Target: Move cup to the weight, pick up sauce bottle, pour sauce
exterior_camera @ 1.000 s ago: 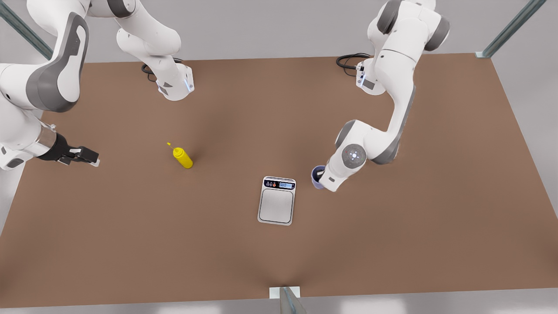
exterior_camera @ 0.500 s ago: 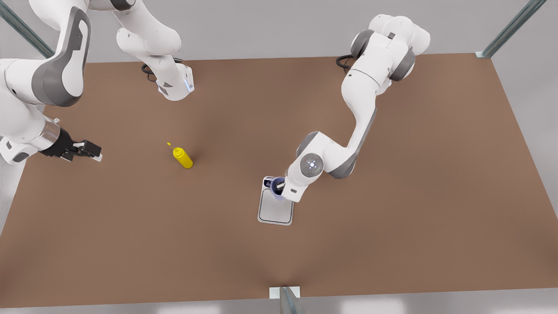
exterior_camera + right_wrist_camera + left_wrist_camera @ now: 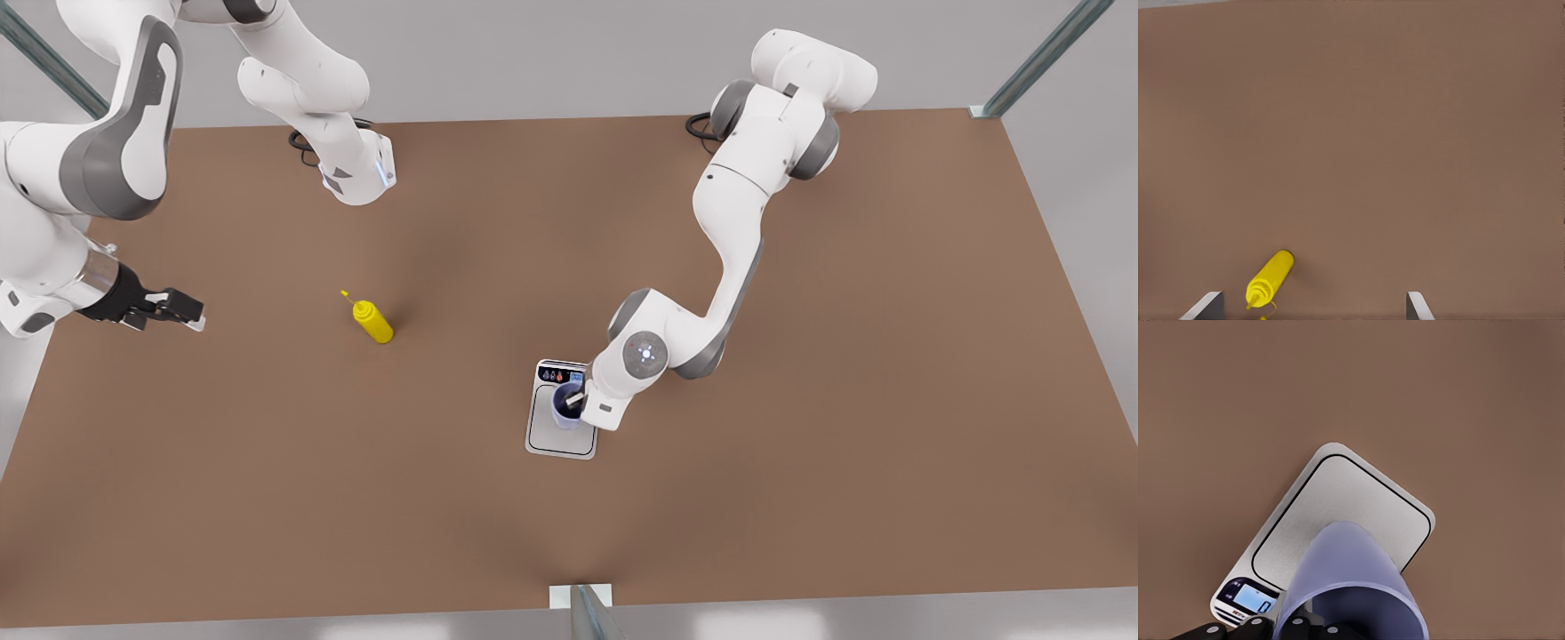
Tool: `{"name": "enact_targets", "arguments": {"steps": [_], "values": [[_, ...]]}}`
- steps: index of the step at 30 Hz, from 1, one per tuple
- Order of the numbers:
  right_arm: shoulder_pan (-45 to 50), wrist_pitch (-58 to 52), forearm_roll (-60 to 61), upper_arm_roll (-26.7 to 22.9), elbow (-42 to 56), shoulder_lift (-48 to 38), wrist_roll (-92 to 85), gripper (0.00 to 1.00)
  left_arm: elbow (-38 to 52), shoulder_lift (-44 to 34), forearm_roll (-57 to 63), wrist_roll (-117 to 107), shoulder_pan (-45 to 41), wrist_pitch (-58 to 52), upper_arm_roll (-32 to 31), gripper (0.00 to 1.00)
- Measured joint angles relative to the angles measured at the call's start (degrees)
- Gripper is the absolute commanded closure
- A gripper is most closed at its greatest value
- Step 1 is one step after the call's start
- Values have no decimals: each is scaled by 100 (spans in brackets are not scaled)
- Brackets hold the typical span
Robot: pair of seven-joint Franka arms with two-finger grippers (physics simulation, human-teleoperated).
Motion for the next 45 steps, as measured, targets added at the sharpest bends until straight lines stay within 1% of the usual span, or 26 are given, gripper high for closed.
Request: {"name": "enact_targets", "arguments": {"steps": [1,3,8,9,10,22,25,26,27,28,29,30,31,32,33,34,35,36,37,39,41,42,44,45], "values": [[1,0,7,0,0,0,0,0,-1,0,-55,22,-3,11,0,46],[13,0,7,5,0,0,0,0,-1,26,-186,47,1,44,0,40],[13,-35,-2,1,9,9,0,0,-1,36,-317,26,1,85,0,40],[7,-35,-2,5,9,9,0,0,-1,36,-329,6,1,77,0,14],[10,-35,-2,1,9,9,0,0,-1,36,-341,4,-7,68,0,0],[11,-53,-1,9,99,62,-2,0,-20,-92,-896,-295,-7,-101,-18,0],[15,-202,-2,9,289,174,-18,0,-27,-345,-930,-278,123,-686,-9,0],[9,-202,-3,9,303,210,-22,0,-23,-533,-927,-259,187,-1010,3,0],[5,-222,-2,9,226,256,-29,0,-19,-876,-863,75,398,-1832,352,0],[-20,-231,116,10,116,254,39,0,-19,-1326,-653,1692,774,-2943,419,0],[9,-100,419,-66,16,264,69,0,-32,-1755,-295,3302,998,-3568,508,0],[-51,212,454,-129,-181,165,57,0,-44,-2069,63,4408,1260,-3899,610,0],[-154,754,493,-131,-1030,-224,-3,0,-45,-2361,364,5390,1513,-4373,788,0],[-89,802,1140,-329,-1380,-332,-17,0,-76,-2654,633,5719,1539,-4508,1025,0],[77,800,1530,-638,-1616,-321,58,0,-981,-3351,841,5731,1532,-4375,1045,0],[14,751,1545,-721,-1799,-308,592,0,-1990,-4127,1003,5738,1541,-3748,1046,0],[94,738,1610,-987,-1902,-291,1444,0,-2445,-4548,1123,5698,1562,-3630,1046,0],[-79,621,1637,-1042,-1944,-289,2306,0,-2711,-4765,1218,5686,1566,-3571,1046,0],[-308,556,1634,-1046,-1951,-299,3224,0,-2695,-4702,1286,5657,1562,-3631,1045,0],[-659,621,1638,-985,-2204,-301,3550,0,-2417,-4642,1367,5665,1544,-3767,1064,0],[-585,989,2740,-990,-2588,-283,3702,0,-2132,-4525,1218,5716,1572,-3811,1042,0],[-428,1076,3059,-992,-2659,-282,4240,0,-1800,-4385,1113,5679,1535,-3814,1037,0],[-165,1079,3963,-990,-2836,-67,4695,0,-1777,-4308,964,5693,1560,-3809,1063,0],[-216,1019,4381,-991,-2855,97,4728,0,-1753,-4217,914,5689,1549,-3830,1084,0]]}}
